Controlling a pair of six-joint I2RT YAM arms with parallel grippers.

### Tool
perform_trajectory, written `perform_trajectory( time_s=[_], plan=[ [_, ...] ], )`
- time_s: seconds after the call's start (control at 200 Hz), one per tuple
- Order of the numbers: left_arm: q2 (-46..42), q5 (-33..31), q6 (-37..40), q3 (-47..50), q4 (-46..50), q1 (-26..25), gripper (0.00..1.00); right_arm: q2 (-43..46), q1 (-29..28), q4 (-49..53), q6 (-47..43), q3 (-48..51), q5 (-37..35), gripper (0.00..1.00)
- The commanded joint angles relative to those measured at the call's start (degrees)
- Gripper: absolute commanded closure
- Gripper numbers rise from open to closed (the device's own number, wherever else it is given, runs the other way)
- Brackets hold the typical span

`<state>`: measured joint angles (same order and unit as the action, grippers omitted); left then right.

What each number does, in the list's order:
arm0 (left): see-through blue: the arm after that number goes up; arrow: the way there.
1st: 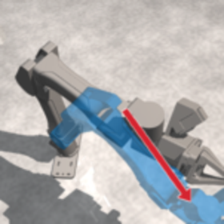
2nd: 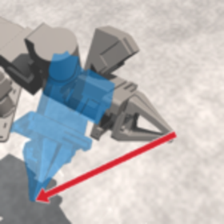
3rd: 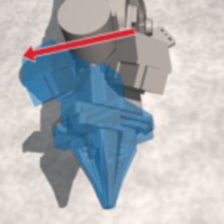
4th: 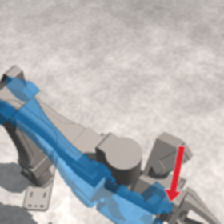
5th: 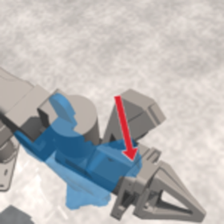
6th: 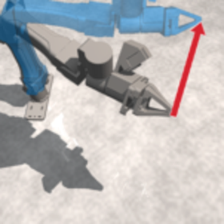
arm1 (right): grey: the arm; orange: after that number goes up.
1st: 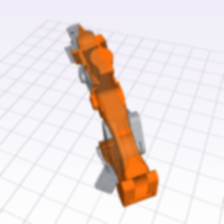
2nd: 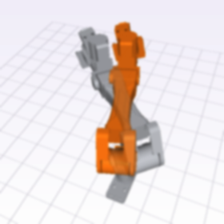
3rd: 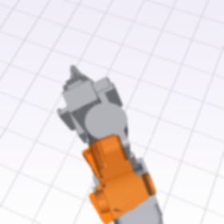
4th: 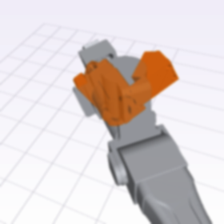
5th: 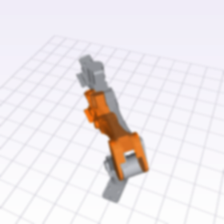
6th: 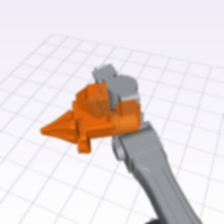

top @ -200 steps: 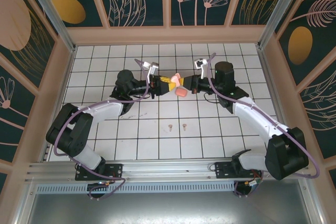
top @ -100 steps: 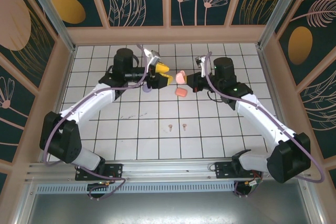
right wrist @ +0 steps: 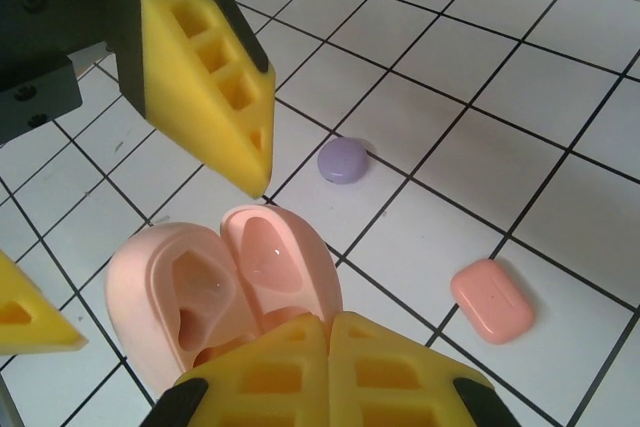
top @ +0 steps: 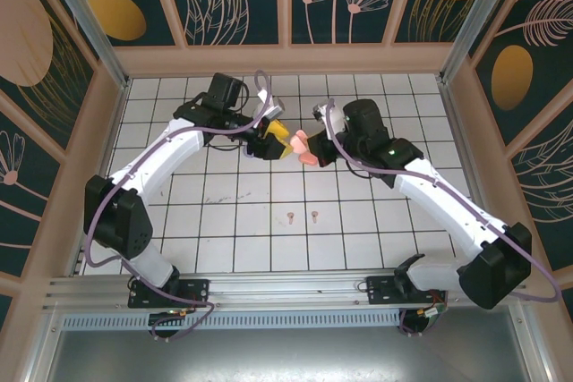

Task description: Insert the wireless bluetooth earbuds into the charging case

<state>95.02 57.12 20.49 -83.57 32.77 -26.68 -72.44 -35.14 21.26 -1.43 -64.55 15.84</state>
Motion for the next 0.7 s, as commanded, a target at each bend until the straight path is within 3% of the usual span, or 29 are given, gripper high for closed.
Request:
perform_trajectory(
  time_s=[0.0, 0.696],
  plan=[
    [1.11, 3.83, 4.18, -2.83, 5.5, 0.05, 0.36, -0.84, -0.86, 2.21, -1.91, -2.41, -1.68, 1.0],
    [4.56, 7.78, 4.25, -4.52, 5.89, 0.05, 0.44, -4.02, -3.17, 2.73, -2.34, -5.88, -0.8, 1.0]
  ],
)
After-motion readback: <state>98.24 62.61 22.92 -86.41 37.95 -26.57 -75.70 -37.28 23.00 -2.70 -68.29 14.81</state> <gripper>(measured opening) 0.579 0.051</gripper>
